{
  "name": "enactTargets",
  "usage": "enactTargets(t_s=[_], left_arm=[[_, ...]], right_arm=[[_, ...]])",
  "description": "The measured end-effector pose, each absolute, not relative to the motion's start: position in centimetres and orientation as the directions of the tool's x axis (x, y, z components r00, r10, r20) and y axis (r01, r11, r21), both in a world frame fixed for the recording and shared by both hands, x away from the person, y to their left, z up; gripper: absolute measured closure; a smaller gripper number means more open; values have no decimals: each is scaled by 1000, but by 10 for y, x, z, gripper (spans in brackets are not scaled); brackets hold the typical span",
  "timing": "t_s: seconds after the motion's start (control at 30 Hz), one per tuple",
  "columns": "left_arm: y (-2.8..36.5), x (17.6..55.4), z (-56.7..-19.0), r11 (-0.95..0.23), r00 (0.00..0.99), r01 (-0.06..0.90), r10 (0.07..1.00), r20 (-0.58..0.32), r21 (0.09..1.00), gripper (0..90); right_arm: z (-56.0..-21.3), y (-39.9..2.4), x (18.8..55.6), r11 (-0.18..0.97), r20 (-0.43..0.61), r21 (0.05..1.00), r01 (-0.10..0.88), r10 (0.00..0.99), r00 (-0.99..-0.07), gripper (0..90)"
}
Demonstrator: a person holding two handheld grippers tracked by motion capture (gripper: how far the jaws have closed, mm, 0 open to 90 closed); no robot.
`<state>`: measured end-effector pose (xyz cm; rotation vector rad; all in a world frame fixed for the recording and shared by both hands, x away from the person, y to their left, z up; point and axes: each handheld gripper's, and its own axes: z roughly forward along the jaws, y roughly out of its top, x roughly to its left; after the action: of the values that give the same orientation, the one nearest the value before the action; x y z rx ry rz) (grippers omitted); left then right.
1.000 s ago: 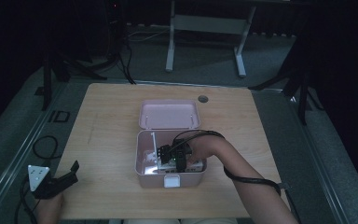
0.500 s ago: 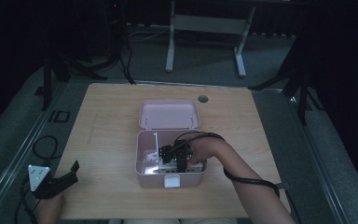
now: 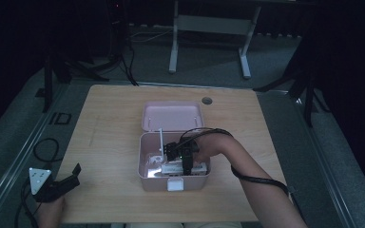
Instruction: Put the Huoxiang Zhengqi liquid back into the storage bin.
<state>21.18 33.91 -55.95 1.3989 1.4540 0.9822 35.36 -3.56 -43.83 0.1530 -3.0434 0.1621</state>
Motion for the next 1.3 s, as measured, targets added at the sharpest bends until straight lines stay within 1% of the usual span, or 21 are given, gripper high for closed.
enactTargets(t_s=[0.33,0.4,0.7,1.03,1.3], left_arm=[[339,212,-560,59,5,314,998,-64,948,16],[339,212,-560,59,5,315,998,-64,947,16],[339,212,-560,57,6,315,998,-62,947,16],[339,212,-560,57,2,316,998,-61,947,16],[338,212,-560,56,1,316,998,-60,947,16]], right_arm=[[-416,-42,355,992,67,-84,-94,-88,-994,545],[-408,-44,354,992,55,-72,-100,-96,-994,542],[-381,-63,353,997,16,-9,-75,-75,-997,523],[-358,-103,355,997,-6,75,-18,-17,-1000,498],[-359,-145,366,990,-32,128,52,57,-998,467]])
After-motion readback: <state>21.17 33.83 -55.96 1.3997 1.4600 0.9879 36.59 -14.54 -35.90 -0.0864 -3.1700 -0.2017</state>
